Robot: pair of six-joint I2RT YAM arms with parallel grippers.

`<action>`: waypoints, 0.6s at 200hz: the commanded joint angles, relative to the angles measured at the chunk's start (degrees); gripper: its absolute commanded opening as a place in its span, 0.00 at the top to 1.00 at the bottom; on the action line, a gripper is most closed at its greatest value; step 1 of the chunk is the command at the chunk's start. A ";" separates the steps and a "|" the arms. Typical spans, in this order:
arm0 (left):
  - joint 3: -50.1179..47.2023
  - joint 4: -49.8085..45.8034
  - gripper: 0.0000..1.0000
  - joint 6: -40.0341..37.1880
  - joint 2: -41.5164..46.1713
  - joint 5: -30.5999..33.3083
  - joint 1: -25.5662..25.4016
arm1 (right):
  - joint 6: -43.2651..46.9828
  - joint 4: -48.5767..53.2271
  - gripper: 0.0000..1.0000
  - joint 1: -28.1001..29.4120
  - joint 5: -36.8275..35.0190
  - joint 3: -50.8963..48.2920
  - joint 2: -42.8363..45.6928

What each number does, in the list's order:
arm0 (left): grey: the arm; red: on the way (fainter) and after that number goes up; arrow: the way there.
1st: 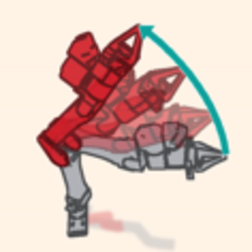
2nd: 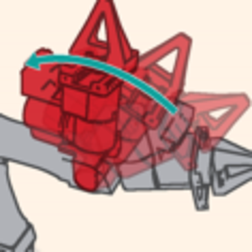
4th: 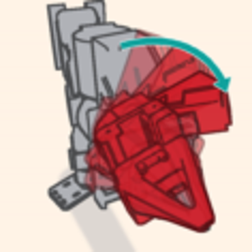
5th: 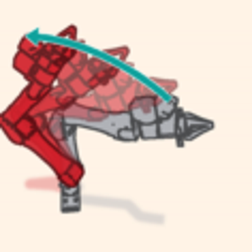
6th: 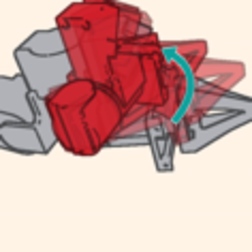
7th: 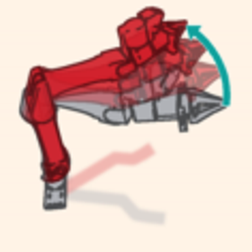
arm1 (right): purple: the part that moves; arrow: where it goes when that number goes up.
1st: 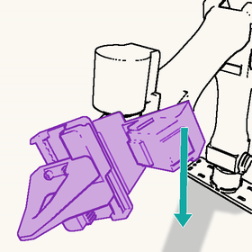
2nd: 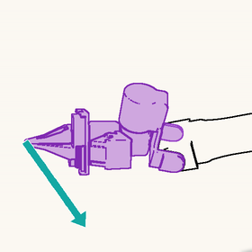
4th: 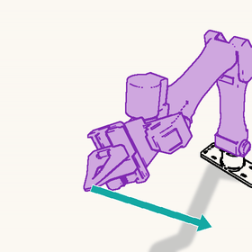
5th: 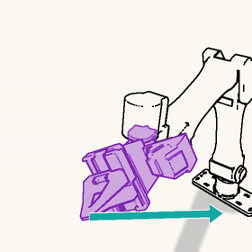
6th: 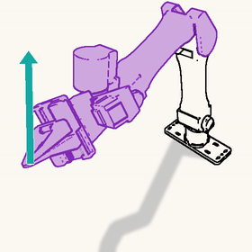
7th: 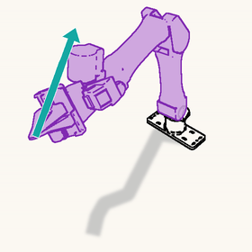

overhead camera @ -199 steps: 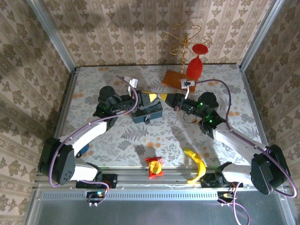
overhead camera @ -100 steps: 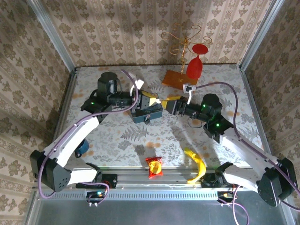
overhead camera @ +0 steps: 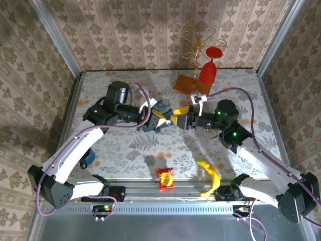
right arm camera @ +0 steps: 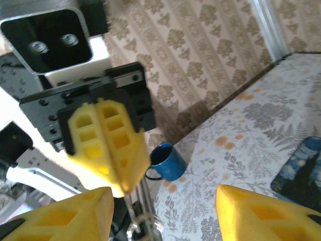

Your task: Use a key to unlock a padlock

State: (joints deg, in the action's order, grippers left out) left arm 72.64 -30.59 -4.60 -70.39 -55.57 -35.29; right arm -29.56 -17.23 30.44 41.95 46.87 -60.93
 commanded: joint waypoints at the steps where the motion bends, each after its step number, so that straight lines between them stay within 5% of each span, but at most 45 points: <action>1: 1.80 -1.23 1.00 -2.23 1.04 -1.58 -0.40 | 4.12 2.20 0.44 2.09 4.33 3.40 -1.22; 120: 0.31 2.98 1.00 -0.23 2.90 -2.08 -0.22 | 4.88 2.29 0.59 2.87 5.37 3.13 -3.14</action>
State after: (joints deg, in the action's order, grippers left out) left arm 72.64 -29.54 -4.97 -68.58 -55.79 -35.29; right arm -25.45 -15.99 32.95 45.12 49.30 -63.51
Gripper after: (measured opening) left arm 0.050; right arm 0.414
